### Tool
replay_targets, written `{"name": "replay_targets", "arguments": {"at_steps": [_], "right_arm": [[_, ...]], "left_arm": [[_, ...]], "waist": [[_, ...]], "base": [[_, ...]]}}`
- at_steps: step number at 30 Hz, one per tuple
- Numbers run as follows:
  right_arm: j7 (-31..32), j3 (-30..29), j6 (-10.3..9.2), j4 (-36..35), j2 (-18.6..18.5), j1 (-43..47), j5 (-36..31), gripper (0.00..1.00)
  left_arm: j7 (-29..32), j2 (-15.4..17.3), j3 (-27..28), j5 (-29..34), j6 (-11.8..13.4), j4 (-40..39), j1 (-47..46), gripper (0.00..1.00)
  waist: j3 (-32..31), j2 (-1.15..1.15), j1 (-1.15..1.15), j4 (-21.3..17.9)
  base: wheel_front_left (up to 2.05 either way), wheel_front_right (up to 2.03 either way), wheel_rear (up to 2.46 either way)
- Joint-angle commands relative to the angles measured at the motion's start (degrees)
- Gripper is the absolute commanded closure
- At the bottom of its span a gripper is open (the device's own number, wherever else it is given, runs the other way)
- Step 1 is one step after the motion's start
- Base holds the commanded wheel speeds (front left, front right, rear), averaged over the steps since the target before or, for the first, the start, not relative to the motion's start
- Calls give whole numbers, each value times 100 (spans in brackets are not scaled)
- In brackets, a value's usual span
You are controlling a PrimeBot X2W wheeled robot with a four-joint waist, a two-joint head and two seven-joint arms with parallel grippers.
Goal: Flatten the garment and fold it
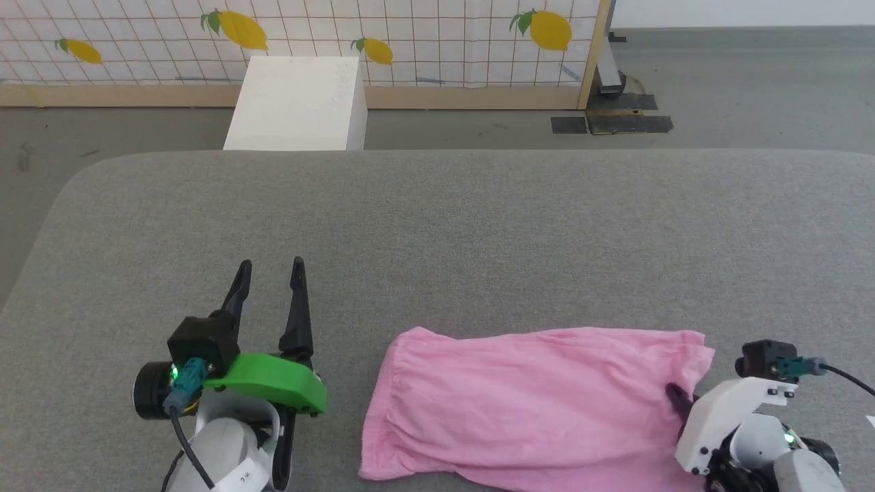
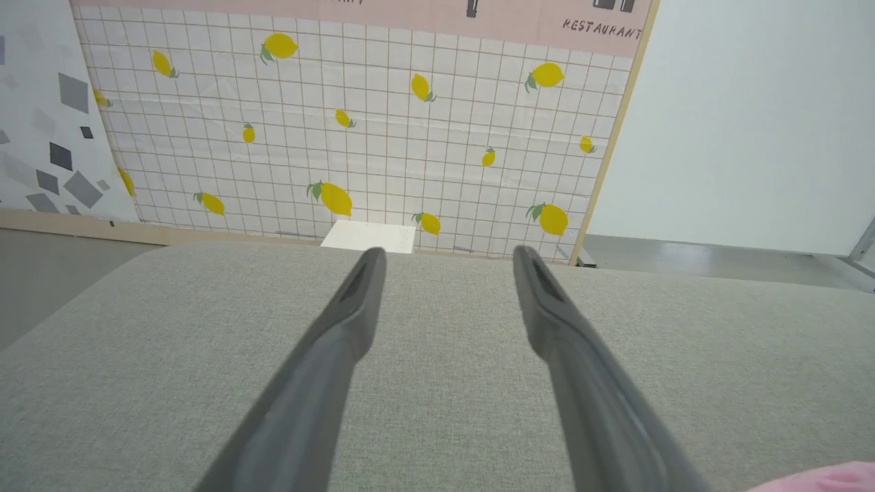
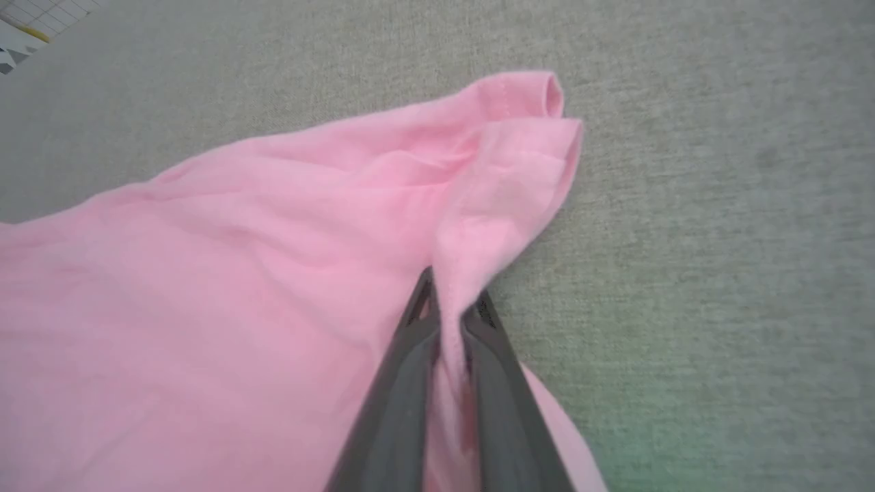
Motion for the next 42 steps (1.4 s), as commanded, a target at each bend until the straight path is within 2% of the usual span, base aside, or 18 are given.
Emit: {"name": "replay_targets", "arguments": {"at_steps": [1,2,5,10,12,16,19,22,26,36,37,38,42], "right_arm": [[-64,-129,-6,-92,28,125,-143,100],[-138,-579,-6,-415,28,203,-511,100],[-88,-1085,-6,-882,28,309,-944,100],[211,-1428,-6,-1701,28,511,-1306,100],[406,-1291,-6,-2104,28,615,-1227,100],[856,-612,-6,-3040,28,867,-930,100],[1214,137,-6,-3736,28,1070,-694,100],[1443,949,-6,-4113,28,1151,-625,100],[1492,1770,-6,-4014,28,989,-704,100],[1101,2849,-6,-2177,28,-219,-645,100],[1063,3100,-6,-1861,28,-469,-470,30],[1032,3179,-6,-1818,28,-515,-351,0],[877,3489,-6,-1939,28,-613,26,0]], "left_arm": [[-25,-40,64,43,-59,18,2,0],[-26,-94,149,96,-117,37,53,0],[-26,-135,227,153,-174,50,90,0],[-26,-196,328,216,-248,82,117,0],[-26,-218,352,243,-273,95,123,0],[-26,-255,391,278,-334,142,127,0],[-26,-284,405,298,-380,186,121,0],[-26,-314,425,311,-406,203,111,0],[-26,-350,426,322,-437,221,106,0],[-26,-410,390,346,-524,267,-32,0],[-26,-420,408,349,-522,257,-70,0],[-26,-422,418,349,-522,257,-71,0],[-26,-429,455,353,-519,271,-65,0]], "waist": [[-7,0,0,-6],[-12,0,0,-15],[6,0,0,-17],[47,0,0,-18],[60,0,0,-20],[59,0,0,-20],[38,0,0,4],[30,0,0,34],[49,0,0,91],[318,0,0,371],[392,0,0,406],[402,0,0,407],[395,0,0,385]], "base": [[0,0,0],[0,0,0],[0,0,0],[0,0,0],[0,0,0],[0,0,0],[0,0,0],[0,0,0],[0,0,0],[0,0,0],[0,0,0],[0,0,0],[0,0,0]]}}
